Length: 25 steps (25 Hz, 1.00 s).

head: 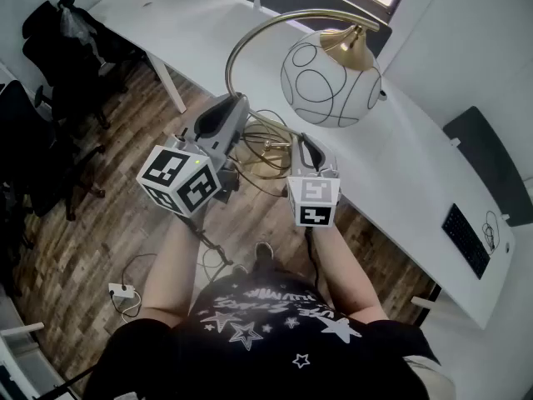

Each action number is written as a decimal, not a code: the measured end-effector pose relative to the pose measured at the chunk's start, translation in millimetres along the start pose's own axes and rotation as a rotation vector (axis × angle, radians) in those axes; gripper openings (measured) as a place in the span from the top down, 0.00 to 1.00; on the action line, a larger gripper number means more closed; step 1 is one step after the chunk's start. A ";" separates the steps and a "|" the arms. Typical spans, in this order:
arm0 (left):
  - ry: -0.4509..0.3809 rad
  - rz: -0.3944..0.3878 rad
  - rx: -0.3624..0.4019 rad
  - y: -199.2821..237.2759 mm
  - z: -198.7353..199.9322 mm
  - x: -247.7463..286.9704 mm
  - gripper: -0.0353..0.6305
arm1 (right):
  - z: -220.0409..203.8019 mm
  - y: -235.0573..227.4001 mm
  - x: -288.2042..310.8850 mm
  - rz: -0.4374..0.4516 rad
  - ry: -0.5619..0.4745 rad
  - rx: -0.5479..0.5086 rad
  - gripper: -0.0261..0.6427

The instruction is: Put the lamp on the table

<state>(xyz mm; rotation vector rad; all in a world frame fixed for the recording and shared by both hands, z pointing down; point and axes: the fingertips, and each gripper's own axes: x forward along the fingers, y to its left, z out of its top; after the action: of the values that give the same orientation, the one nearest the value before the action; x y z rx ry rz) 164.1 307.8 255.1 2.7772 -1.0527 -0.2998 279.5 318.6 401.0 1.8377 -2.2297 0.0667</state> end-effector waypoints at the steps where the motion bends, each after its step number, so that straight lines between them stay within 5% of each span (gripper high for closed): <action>1: -0.002 0.000 0.003 -1.7 0.9 -3.0 0.90 | -1.3 0.8 -1.7 -0.002 0.000 -0.006 0.91; 25: -0.071 -0.045 0.028 -24.5 37.4 -74.2 0.90 | 20.6 56.6 -49.5 -0.018 -0.077 0.001 0.91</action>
<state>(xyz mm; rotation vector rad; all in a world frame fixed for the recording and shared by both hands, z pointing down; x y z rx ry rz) 116.3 372.7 223.3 2.8375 -1.0192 -0.3948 229.7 373.6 377.1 1.8916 -2.2634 -0.0067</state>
